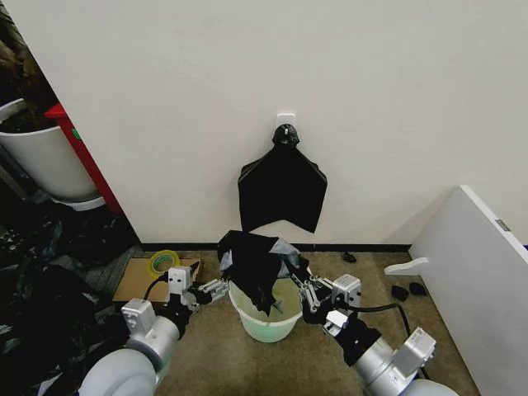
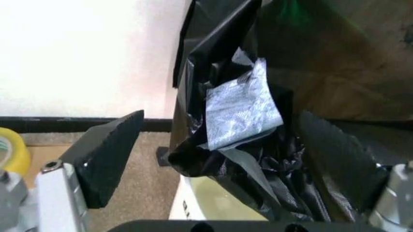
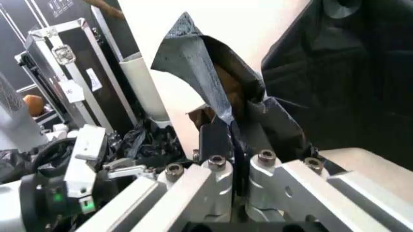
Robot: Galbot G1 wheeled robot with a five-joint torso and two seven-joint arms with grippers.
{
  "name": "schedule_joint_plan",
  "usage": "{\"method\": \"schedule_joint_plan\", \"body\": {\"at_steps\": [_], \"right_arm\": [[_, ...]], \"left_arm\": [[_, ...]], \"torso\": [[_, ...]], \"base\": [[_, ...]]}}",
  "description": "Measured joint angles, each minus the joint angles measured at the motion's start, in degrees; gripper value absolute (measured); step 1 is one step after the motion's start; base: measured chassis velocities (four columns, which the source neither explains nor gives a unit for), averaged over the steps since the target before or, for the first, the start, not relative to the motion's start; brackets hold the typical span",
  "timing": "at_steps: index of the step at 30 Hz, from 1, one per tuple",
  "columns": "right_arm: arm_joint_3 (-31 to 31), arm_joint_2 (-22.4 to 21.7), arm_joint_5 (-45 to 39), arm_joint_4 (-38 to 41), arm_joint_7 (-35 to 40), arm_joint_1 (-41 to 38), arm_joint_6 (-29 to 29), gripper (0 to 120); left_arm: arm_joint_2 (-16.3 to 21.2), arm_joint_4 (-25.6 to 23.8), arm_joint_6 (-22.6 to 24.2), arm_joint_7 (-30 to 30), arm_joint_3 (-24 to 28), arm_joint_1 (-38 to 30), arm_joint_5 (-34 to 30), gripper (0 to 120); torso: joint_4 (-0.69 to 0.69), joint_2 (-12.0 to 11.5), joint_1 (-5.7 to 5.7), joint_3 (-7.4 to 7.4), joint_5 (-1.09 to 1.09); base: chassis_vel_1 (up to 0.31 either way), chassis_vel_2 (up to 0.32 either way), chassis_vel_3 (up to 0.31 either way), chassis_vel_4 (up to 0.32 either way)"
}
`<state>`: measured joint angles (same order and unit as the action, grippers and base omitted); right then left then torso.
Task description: Place the garbage bag over the trash bin.
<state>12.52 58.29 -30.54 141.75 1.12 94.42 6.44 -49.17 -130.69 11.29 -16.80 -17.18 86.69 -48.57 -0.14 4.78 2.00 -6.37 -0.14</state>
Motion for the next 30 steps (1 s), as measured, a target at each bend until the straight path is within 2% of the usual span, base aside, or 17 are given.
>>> {"method": "schedule_joint_plan", "body": {"at_steps": [11,14,17,19,21,24,29,30], "right_arm": [[-0.1,-0.5,-0.2,0.3,-0.2,0.1,0.2,0],[-0.1,-0.6,-0.3,0.3,-0.2,0.2,0.2,0],[-0.1,-0.7,-0.3,0.3,-0.2,0.2,0.2,0],[-0.1,-0.7,-0.4,0.3,-0.2,0.0,0.2,0],[-0.1,-0.7,-0.4,0.2,-0.2,-0.1,0.2,0],[-0.2,-0.6,-0.5,0.1,-0.2,-0.4,0.3,0],[-0.2,-0.6,-0.5,0.1,-0.2,-0.4,0.3,0],[-0.2,-0.6,-0.5,0.1,-0.2,-0.4,0.3,0]], "left_arm": [[-1.6,3.7,1.2,2.3,3.2,-4.6,-4.3,87],[-2.4,4.9,1.5,2.1,4.2,-5.7,-5.3,73],[-2.6,5.3,1.5,2.0,4.4,-5.9,-5.5,66],[-2.7,5.5,1.5,1.8,4.7,-6.0,-5.7,54],[-2.8,5.5,1.5,1.8,4.8,-5.9,-5.8,51],[-2.9,5.5,1.5,1.7,5.0,-5.7,-5.8,36],[-3.2,5.6,1.5,1.2,5.2,-5.8,-5.8,25],[-3.4,5.7,1.5,1.0,5.3,-5.9,-5.8,19]], "torso": [[0.0,0.0,0.0,0.0,0.0],[0.0,0.0,0.0,0.0,0.0],[0.0,0.0,0.0,0.0,0.0],[0.0,0.0,0.0,0.0,0.0],[0.01,0.0,0.0,0.0,0.0],[0.01,0.0,0.0,0.0,0.0],[0.01,0.0,0.0,0.0,0.0],[0.01,0.0,0.0,0.0,0.0]], "base": [[0.0,0.0,0.0,0.0],[0.0,0.0,0.0,0.0],[0.0,0.0,0.0,0.0],[0.0,0.0,0.0,0.0],[0.0,0.0,0.0,0.0],[0.0,0.0,0.0,0.0],[0.0,0.0,0.0,0.0],[0.0,0.0,0.0,0.0]]}}
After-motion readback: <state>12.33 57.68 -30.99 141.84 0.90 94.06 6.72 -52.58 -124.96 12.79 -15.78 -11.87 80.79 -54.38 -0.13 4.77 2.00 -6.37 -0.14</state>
